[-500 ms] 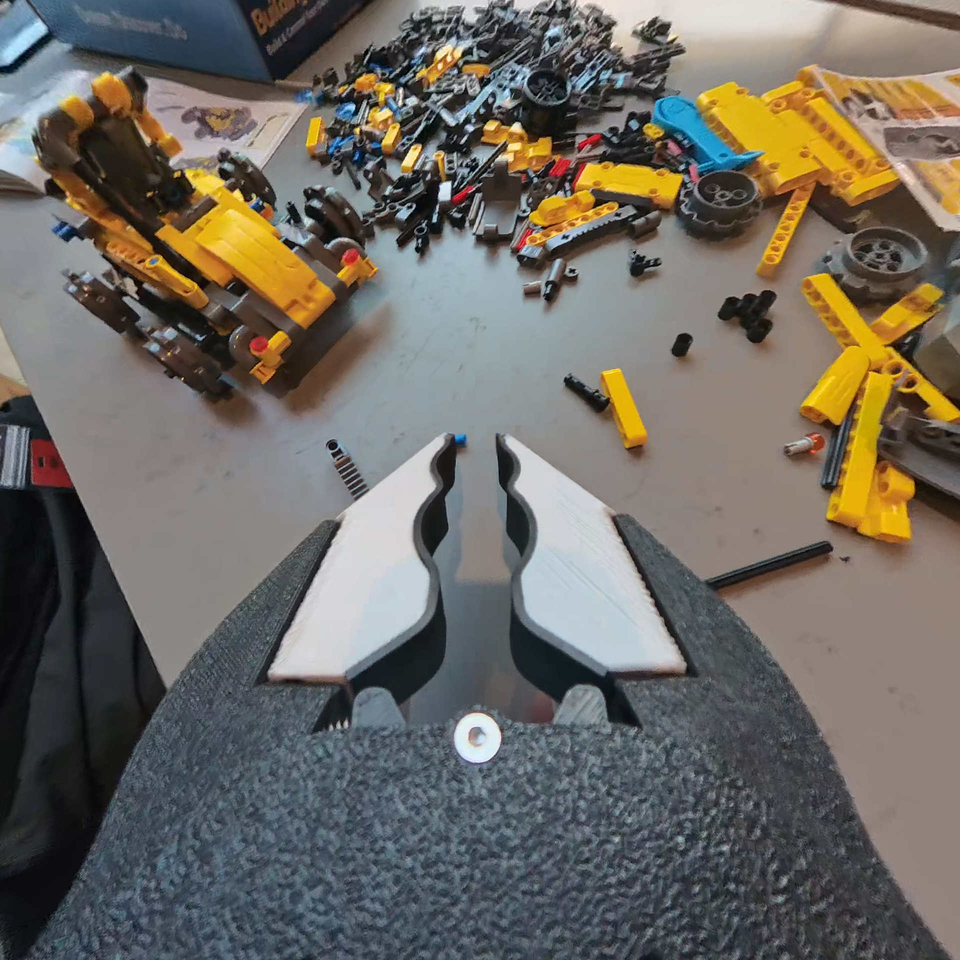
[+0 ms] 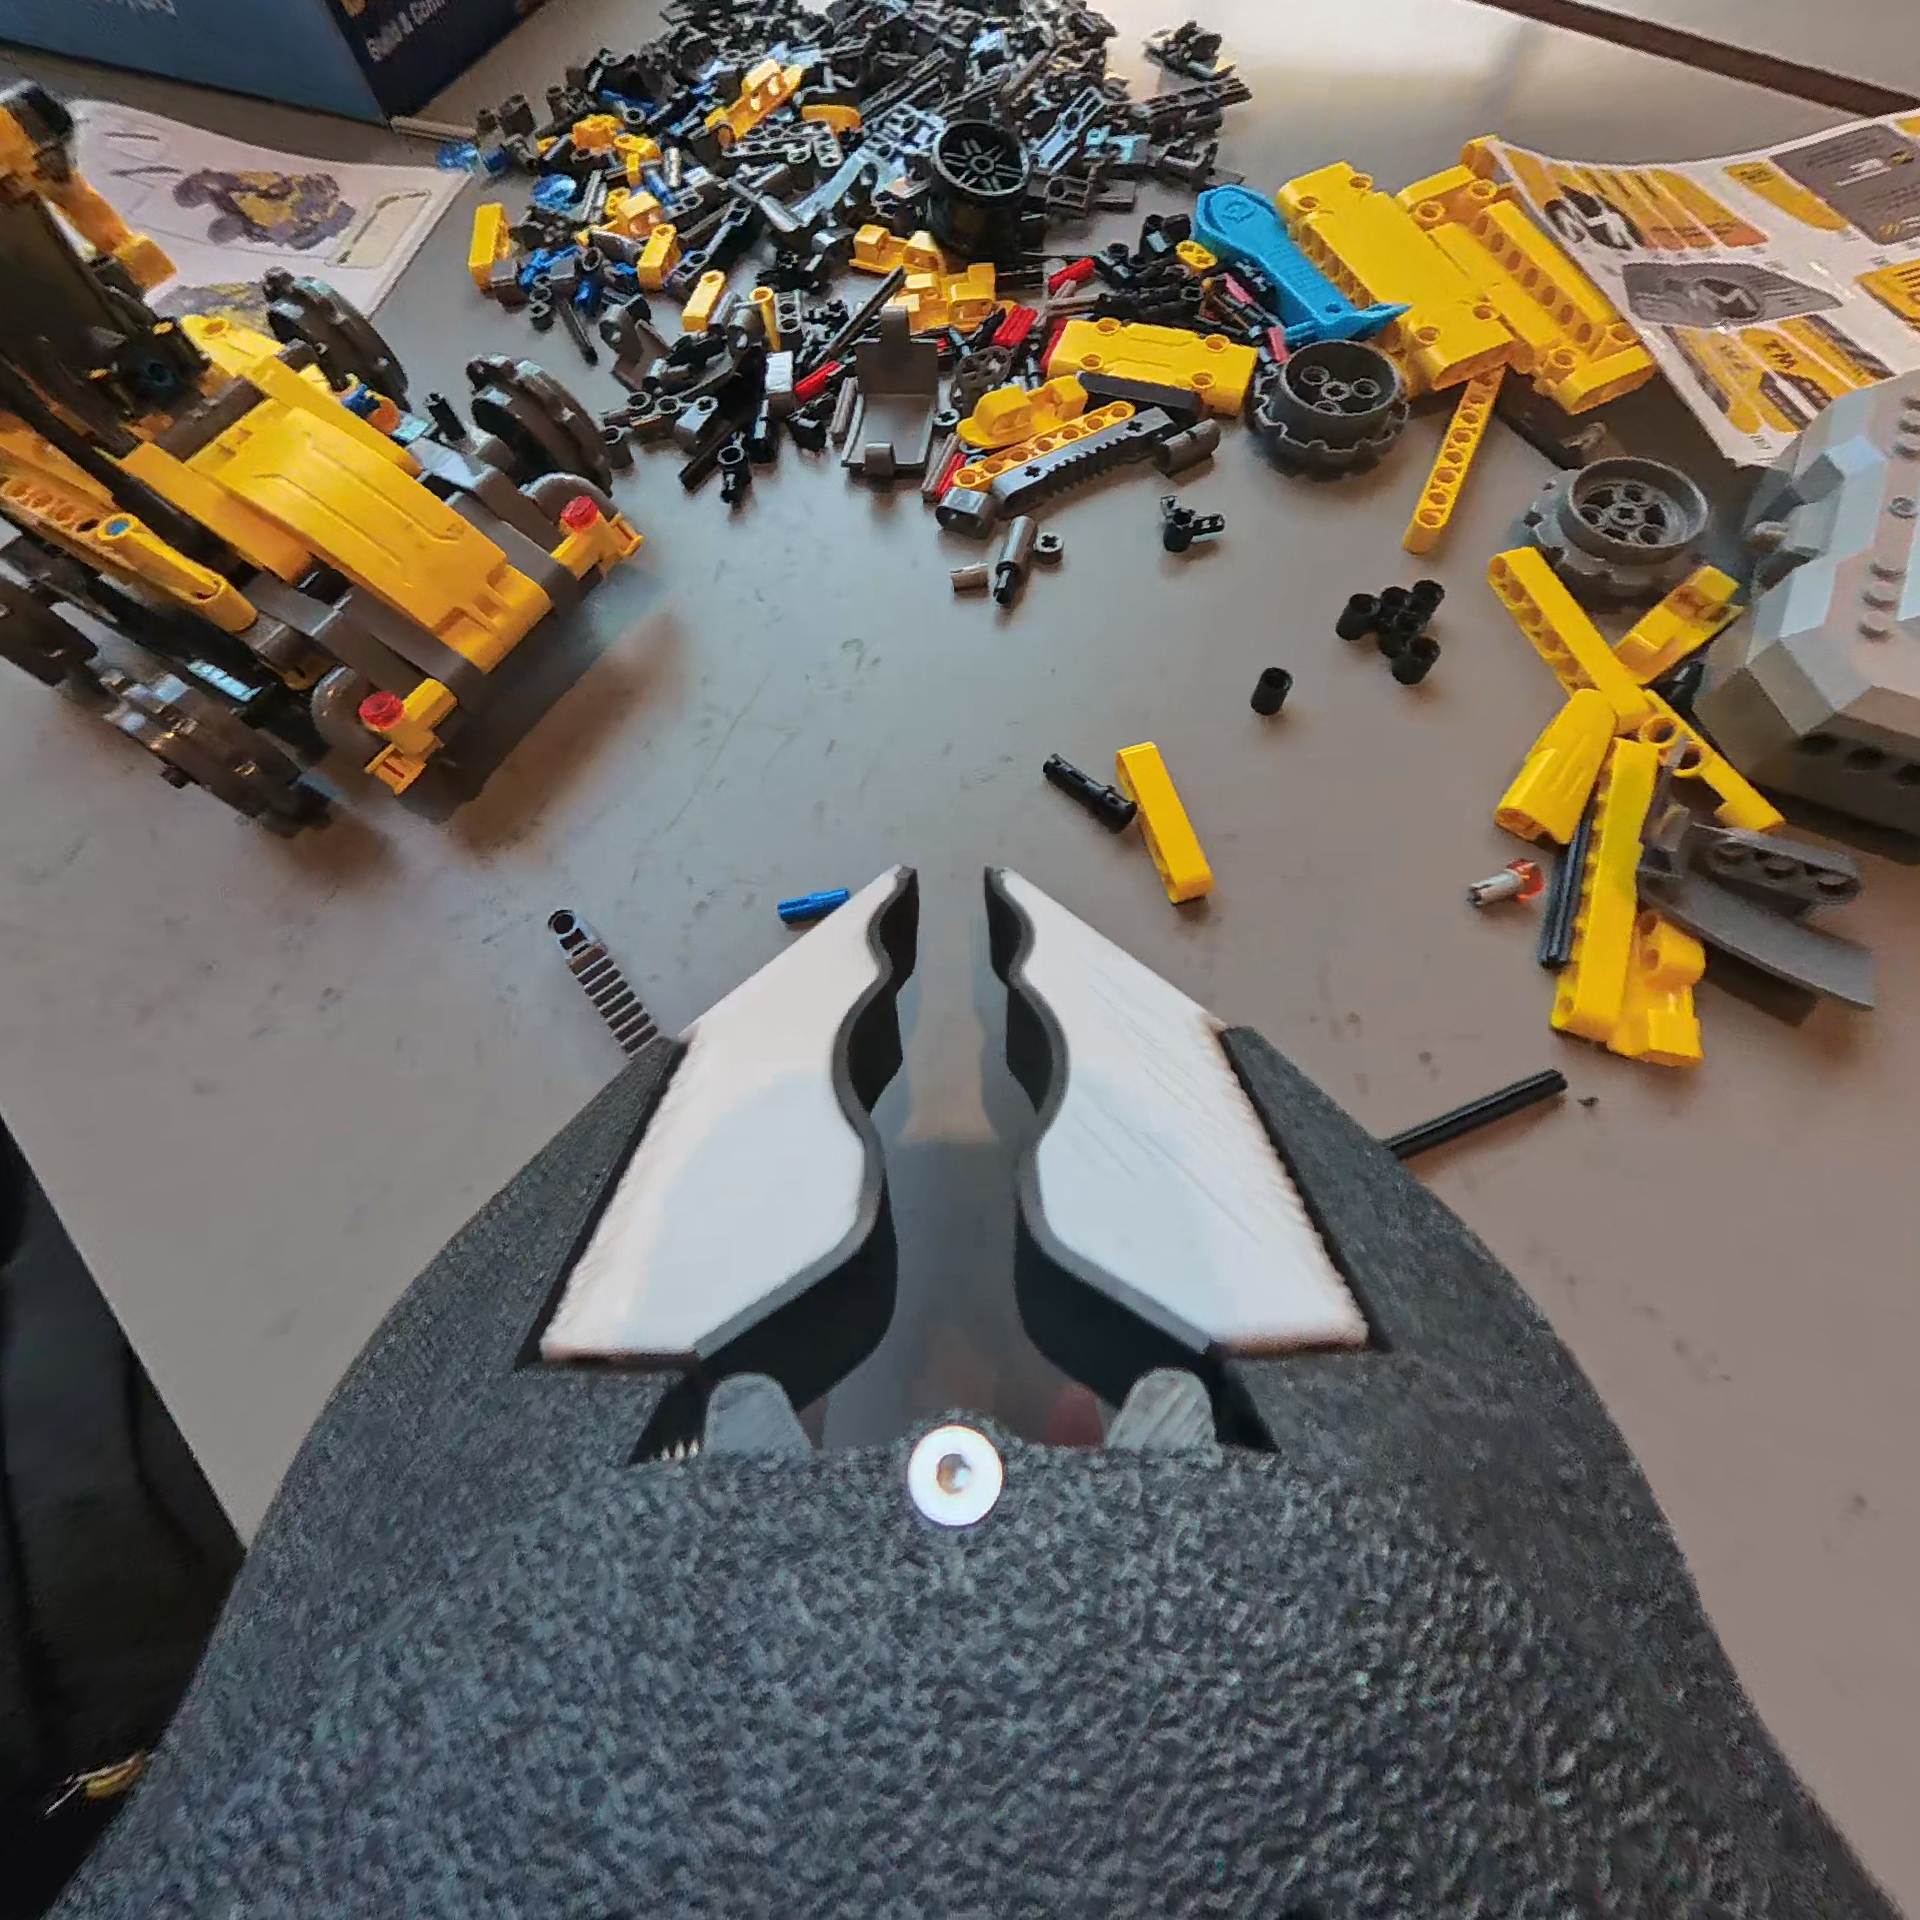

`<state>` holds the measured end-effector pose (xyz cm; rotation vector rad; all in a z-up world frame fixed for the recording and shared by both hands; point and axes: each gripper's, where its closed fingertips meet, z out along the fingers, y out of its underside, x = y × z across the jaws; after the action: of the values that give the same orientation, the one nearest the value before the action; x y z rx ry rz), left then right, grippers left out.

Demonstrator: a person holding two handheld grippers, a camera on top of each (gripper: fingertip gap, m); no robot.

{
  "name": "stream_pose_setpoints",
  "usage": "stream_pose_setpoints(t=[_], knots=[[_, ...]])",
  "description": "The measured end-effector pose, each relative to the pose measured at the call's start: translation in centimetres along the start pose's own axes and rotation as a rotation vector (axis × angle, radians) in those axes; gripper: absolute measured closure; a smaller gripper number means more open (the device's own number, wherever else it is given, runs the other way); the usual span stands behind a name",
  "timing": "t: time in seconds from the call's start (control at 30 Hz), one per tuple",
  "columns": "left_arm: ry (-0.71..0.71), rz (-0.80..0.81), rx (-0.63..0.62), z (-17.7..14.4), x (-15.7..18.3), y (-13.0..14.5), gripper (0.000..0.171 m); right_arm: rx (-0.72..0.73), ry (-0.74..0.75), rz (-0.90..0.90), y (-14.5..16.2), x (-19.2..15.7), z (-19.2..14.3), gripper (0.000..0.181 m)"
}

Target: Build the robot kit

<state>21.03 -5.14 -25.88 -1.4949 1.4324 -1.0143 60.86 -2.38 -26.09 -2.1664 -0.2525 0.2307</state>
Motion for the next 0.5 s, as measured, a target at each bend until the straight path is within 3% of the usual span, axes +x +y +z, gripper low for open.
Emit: stream_pose_setpoints(t=[0.17, 0.5], knots=[[-0.026, -0.003, -0.008, -0.1, -0.4, 0.1, 0.162, -0.006, 0.022, -0.037, -0.9, 1.3, 1.0, 0.171], [-0.015, -0.027, -0.023, 0.8, -0.4, 0.5, 0.162, -0.165, 0.040, -0.239, -0.8, 2.7, 3.1, 0.172]])
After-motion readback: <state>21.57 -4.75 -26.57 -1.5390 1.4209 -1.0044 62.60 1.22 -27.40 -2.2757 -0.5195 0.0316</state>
